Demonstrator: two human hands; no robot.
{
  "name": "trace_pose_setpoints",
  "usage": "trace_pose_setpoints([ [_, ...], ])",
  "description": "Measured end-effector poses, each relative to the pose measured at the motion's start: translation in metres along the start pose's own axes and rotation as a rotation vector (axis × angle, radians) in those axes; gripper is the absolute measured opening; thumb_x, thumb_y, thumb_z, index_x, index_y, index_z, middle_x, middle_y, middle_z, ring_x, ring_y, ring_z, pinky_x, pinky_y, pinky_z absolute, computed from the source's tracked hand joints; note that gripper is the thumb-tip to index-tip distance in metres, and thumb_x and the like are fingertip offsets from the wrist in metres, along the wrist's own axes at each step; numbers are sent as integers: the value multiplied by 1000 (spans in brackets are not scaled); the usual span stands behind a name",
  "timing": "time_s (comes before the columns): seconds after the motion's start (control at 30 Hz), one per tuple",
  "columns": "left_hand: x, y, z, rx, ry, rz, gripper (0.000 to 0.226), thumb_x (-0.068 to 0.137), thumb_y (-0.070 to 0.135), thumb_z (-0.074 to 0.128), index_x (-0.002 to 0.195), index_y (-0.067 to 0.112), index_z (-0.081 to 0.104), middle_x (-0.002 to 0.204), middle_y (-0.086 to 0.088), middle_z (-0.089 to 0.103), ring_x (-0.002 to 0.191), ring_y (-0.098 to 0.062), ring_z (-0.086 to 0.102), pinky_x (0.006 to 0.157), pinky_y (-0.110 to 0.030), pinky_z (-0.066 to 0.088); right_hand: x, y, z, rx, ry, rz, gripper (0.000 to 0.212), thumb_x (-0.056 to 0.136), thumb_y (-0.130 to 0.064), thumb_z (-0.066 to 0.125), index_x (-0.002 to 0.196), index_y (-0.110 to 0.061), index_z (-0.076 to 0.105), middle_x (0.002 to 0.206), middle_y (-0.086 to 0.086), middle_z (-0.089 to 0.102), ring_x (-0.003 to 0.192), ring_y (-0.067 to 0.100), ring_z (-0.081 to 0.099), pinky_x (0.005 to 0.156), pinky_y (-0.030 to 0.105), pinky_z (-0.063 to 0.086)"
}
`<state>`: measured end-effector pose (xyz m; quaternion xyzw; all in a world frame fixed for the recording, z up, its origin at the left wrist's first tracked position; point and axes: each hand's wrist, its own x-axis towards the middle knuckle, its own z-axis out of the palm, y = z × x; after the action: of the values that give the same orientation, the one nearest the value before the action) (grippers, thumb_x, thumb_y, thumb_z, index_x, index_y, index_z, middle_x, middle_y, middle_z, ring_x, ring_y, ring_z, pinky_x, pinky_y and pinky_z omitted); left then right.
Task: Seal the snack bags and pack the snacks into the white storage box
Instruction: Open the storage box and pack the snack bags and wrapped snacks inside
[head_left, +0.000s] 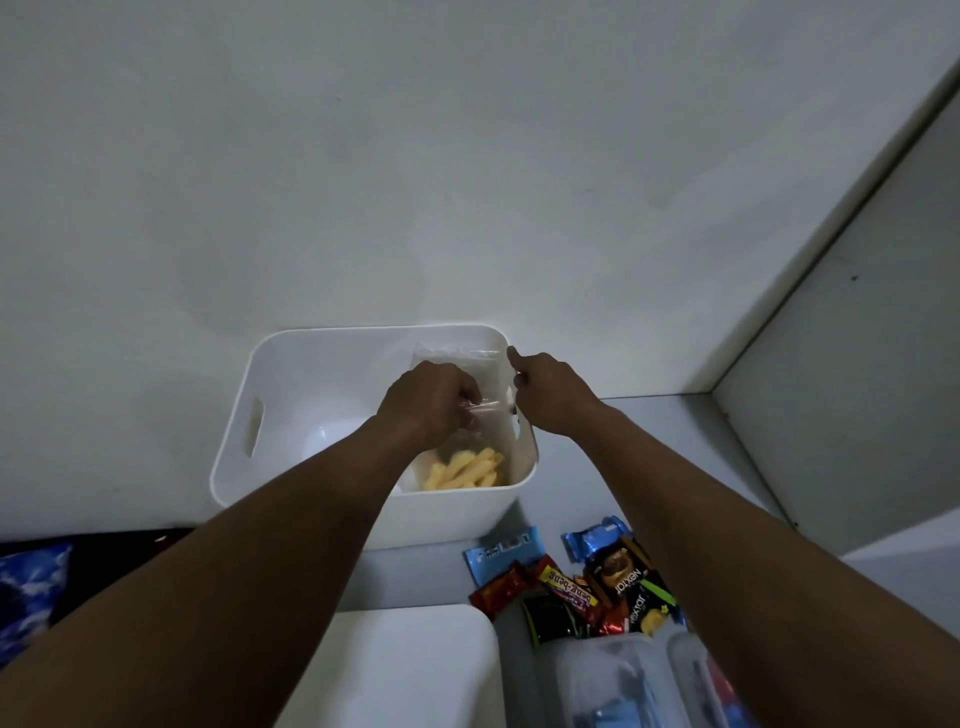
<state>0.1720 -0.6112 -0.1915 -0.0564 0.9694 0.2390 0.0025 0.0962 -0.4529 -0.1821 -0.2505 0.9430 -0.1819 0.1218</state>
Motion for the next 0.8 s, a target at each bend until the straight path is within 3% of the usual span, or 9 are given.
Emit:
trace_pose_setpoints([
  [0.3, -11, -3, -7, -6, 29, -31, 28, 80, 15, 77, 106, 24, 75, 105, 1, 74, 95, -21, 67, 87, -39, 54, -4, -2, -3, -63, -39, 5, 59, 98, -11, 41, 156, -14, 28, 137, 16, 53, 121, 36, 52, 87, 31, 40],
  [0.43, -16, 0, -9, 21, 46, -29, 31, 81, 16, 76, 111, 26, 73, 111, 2, 73, 100, -21, 66, 88, -38, 54, -9, -2, -5, -58, -51, 8, 51, 93, -12, 43, 144, -14, 43, 126, 15, 61, 113, 37, 57, 79, 28, 36],
  [0.67, -27, 14, -21, 77, 99, -23, 24, 87, 25, 69, 110, 29, 73, 113, 5, 72, 107, -21, 64, 89, -34, 52, -32, -10, -20, -3, -57, -2, 35, 92, -13, 43, 120, -13, 65, 119, 10, 68, 111, 33, 61, 92, 39, 51],
  [0.8, -37, 29, -27, 47, 127, -12, 24, 89, 27, 66, 112, 26, 73, 114, 3, 72, 106, -21, 64, 91, -34, 51, -48, -13, -31, -17, -22, 18, 43, 99, -18, 43, 141, -11, 51, 143, 11, 54, 130, 31, 50, 103, 38, 43],
])
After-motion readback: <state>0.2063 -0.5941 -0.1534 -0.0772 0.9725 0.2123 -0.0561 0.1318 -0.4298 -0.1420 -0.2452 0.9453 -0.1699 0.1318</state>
